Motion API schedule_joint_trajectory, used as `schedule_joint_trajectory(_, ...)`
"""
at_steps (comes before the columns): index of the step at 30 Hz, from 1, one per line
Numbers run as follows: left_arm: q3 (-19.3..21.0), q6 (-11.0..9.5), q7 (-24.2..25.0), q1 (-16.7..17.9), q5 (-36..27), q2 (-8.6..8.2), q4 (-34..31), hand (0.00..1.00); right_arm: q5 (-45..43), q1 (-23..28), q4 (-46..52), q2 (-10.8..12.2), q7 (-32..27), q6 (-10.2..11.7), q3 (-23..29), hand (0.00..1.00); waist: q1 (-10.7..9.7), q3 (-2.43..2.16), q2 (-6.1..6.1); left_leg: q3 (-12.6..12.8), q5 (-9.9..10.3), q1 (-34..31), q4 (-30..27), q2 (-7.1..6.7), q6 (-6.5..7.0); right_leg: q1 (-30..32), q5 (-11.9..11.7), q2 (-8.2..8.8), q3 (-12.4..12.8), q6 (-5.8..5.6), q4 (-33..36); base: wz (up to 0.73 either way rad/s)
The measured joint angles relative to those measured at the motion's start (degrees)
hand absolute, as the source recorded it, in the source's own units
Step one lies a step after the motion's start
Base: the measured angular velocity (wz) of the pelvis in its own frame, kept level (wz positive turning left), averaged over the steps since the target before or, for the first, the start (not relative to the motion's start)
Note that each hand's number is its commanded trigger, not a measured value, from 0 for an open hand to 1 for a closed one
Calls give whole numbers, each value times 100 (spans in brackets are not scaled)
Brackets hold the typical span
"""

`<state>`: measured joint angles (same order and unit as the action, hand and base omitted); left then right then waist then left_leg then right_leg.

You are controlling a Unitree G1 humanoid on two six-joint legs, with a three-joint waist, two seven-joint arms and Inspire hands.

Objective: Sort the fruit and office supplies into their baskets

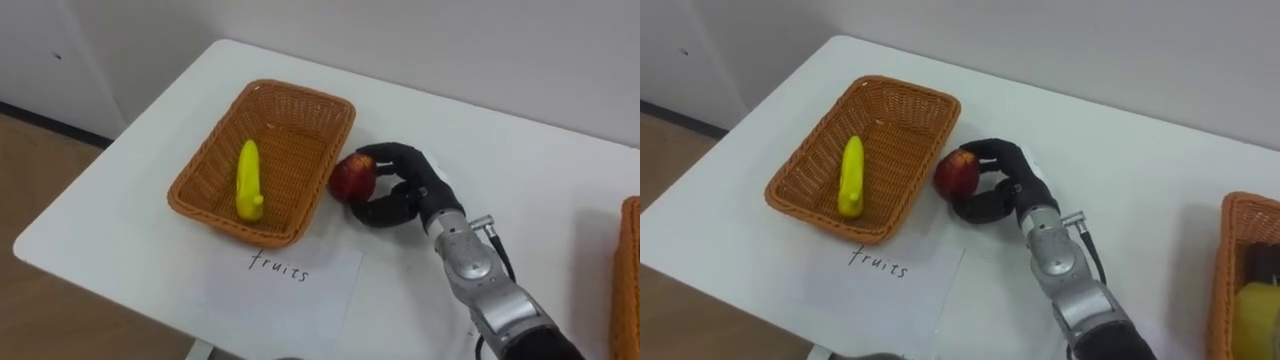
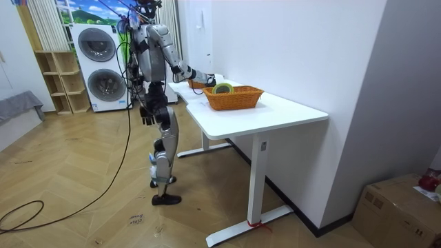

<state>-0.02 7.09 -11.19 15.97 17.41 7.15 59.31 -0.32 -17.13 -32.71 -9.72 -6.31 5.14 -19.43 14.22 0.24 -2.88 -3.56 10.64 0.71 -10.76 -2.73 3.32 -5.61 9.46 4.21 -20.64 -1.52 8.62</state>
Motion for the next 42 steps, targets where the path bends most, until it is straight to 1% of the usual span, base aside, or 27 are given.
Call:
schedule_joint_trajectory(4,70,-36,-46,8,16,-26,-35,0,2,310,230,-1,3,24,88,100,-50,-21,-22,22,0,59,-30,1,0,-42,0,7,6,0,7,-3)
schedule_joint_trajectory(5,110,-66,-46,9,11,-40,-29,0,-1,345,268,-1,5,20,95,100,-101,-21,-24,22,0,72,-16,1,0,-50,0,8,8,0,10,0)
schedule_joint_trajectory(7,110,-97,-40,31,12,-40,-53,0,-49,437,424,-26,25,-44,105,100,-165,-21,-25,24,0,77,8,0,1,-55,0,9,10,-1,11,0)
schedule_joint_trajectory(9,144,-119,-38,68,15,-43,-140,0,-244,630,704,-32,48,-148,240,100,-245,-20,-31,26,0,88,13,2,1,-59,0,6,23,0,11,0)
schedule_joint_trajectory(10,156,-123,-38,76,15,-43,-147,0,-297,664,765,-33,58,-160,272,100,-269,-19,-29,26,0,91,13,3,0,-63,0,6,23,-1,10,0)
schedule_joint_trajectory(14,199,-128,-41,116,13,-41,-141,0,-670,734,1112,-192,-4,-168,336,100,-333,-11,-18,64,0,152,16,8,1,-91,-1,-2,78,0,8,-6)
schedule_joint_trajectory(15,206,-133,-46,117,11,-41,-135,0,-696,734,1153,-209,-21,-168,358,100,-329,-11,-18,79,0,161,23,13,1,-93,-1,-5,90,0,9,-11)
schedule_joint_trajectory(17,206,-208,-59,117,8,-55,-20,0,-702,729,1380,-216,-63,-166,517,100,-290,-8,-13,148,0,213,69,28,1,-98,-1,-13,158,0,8,-13)
schedule_joint_trajectory(21,206,-223,-59,130,9,-99,32,0,-686,721,1739,-217,-187,-150,720,100,-281,0,-19,178,0,253,119,32,1,-99,0,-13,189,0,2,-4)
schedule_joint_trajectory(24,206,-237,-59,123,11,-98,32,0,-669,708,1995,-218,-251,-147,727,100,-278,11,-4,184,0,261,130,35,1,-99,0,-16,194,0,2,0)
schedule_joint_trajectory(31,254,-239,-41,120,29,-99,41,0,-701,655,2011,-222,-232,-149,725,100,-250,24,-17,176,0,277,135,35,1,-122,0,-17,200,-1,1,0)
schedule_joint_trajectory(34,334,-239,38,120,28,-92,61,0,-702,545,2011,-225,-227,-149,725,100,-240,27,-26,176,-1,283,134,36,1,-128,0,-19,201,-1,0,0)
schedule_joint_trajectory(37,330,-239,93,103,21,-87,83,0,-675,474,2010,-232,-231,-149,711,100,-158,29,-32,180,-1,294,134,37,1,-133,0,-18,205,-1,1,0)
schedule_joint_trajectory(40,329,-238,102,74,23,-89,81,0,-667,469,2009,-242,-222,-150,590,100,-20,38,-60,180,-1,298,132,37,1,-138,0,-19,199,-1,0,0)
schedule_joint_trajectory(42,329,-238,102,42,23,-87,82,0,-664,461,2004,-235,-177,-153,474,100,48,58,-97,175,-1,293,132,37,1,-138,0,-18,187,-1,0,0)
